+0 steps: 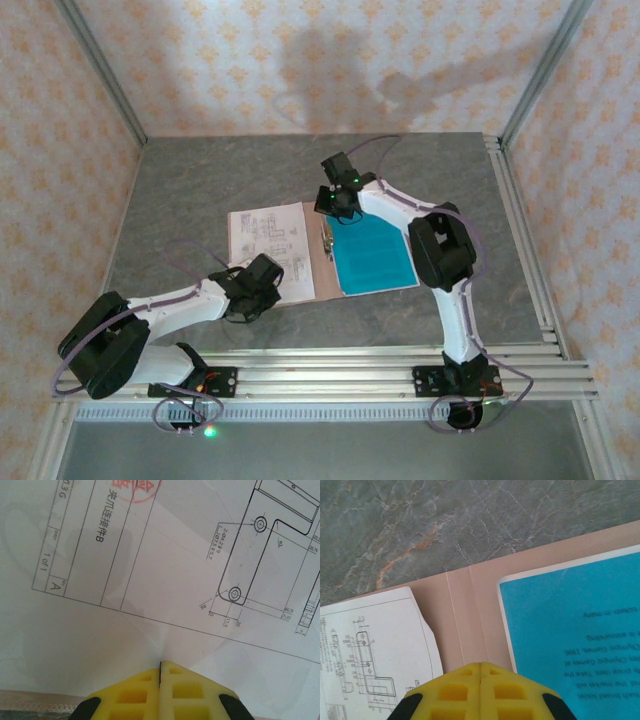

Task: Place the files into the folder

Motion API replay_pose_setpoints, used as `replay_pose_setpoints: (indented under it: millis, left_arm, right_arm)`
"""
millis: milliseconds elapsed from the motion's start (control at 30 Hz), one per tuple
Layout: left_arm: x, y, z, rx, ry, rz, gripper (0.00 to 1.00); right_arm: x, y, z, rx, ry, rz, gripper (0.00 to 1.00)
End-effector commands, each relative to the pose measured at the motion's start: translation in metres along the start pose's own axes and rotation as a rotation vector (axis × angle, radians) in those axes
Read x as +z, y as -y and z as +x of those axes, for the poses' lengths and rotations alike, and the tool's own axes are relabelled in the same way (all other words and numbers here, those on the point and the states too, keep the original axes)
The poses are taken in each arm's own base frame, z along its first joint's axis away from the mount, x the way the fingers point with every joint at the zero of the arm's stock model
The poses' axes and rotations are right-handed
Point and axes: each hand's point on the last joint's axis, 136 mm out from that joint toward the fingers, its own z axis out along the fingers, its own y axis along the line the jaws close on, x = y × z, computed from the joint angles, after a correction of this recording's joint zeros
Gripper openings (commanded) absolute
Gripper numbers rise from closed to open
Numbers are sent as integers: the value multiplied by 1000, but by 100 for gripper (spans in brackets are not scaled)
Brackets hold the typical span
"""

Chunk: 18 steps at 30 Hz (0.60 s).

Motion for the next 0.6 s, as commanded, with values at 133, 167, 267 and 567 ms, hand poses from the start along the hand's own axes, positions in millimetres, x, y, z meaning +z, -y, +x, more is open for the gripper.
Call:
replay_pose_setpoints:
  millis: [133, 167, 267, 567]
  left_arm:
    - [-1, -13, -6, 0, 31, -49, 0]
    - [-1, -13, -6, -2, 30, -47, 0]
    - [-1, -13, -6, -3, 30, -44, 0]
    - [0, -10, -6, -1, 28, -38, 0]
  right_arm:
    - [15, -5, -3, -35, -43, 26, 3]
    - [17, -5, -3, -34, -47, 25, 4]
    - [18, -5, -2, -37, -54, 27, 5]
    - [-35, 2, -14, 46, 89, -32, 36]
